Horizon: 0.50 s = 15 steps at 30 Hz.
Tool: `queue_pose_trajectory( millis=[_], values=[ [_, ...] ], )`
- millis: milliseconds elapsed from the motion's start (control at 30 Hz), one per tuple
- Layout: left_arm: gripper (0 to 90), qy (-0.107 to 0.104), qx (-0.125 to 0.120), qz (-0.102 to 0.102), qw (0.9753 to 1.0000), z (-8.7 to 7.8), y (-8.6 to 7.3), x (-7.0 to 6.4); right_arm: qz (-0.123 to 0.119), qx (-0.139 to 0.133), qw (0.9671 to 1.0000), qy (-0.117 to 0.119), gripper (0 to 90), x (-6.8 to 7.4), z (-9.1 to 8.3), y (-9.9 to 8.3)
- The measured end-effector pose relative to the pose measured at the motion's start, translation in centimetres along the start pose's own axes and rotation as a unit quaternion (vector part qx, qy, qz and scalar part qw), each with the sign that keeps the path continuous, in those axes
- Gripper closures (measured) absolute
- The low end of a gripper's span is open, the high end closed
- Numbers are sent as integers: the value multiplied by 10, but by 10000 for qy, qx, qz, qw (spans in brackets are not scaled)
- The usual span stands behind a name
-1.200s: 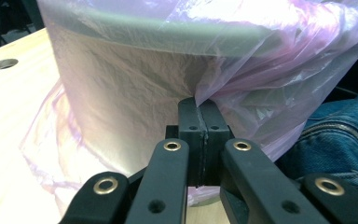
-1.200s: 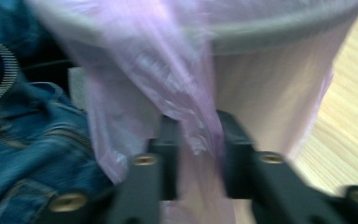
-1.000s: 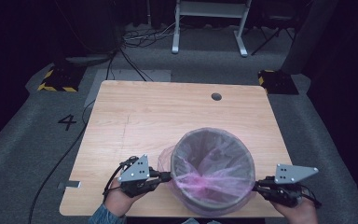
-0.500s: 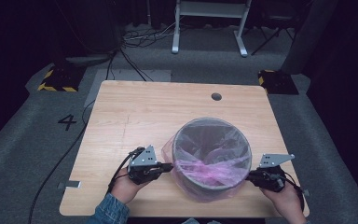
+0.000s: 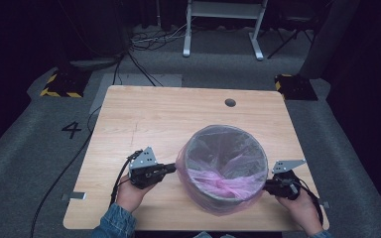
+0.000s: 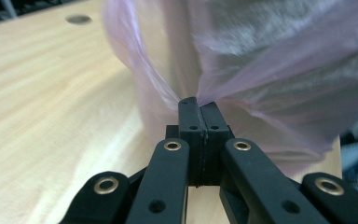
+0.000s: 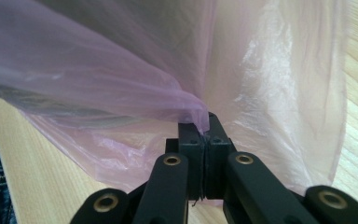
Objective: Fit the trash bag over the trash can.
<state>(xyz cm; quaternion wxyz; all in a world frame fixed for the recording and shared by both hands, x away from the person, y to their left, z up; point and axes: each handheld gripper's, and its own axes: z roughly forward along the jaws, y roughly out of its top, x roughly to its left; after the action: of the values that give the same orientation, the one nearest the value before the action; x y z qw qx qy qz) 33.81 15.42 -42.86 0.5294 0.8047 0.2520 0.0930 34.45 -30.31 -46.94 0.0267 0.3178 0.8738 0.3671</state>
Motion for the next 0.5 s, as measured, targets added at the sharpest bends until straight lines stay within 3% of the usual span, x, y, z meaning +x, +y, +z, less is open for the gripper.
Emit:
queue_pose_trajectory(
  millis=[67,133,200,233,300,333,400,433,500],
  values=[
    [898,75,95,12,9999,2,2,3,98,-31,9999,24,886,-3,-1,0],
    [898,190,430,117,9988,9,2,4,123,-54,9999,-41,853,-3,-4,2],
    [899,76,665,0,9978,17,-2,6,-2,-231,9996,-156,845,2,-10,6],
    [899,-98,738,-81,9972,21,-4,4,-40,-266,9994,-205,845,4,-13,8],
    [899,-218,1083,47,9939,30,-8,-4,-207,-362,9985,-353,845,11,-18,13],
    [899,-175,1356,255,9903,34,-10,-11,-258,-354,9983,-383,845,13,-20,14],
    [899,-84,1565,404,9868,38,-14,-18,-246,-224,9988,-362,845,13,-17,15],
    [899,-74,1627,404,9858,39,-16,-19,-187,-148,9992,-321,848,11,-14,13],
    [899,-118,1633,287,9861,37,-20,-17,-43,18,9997,-247,863,7,-7,9]
  ],
)
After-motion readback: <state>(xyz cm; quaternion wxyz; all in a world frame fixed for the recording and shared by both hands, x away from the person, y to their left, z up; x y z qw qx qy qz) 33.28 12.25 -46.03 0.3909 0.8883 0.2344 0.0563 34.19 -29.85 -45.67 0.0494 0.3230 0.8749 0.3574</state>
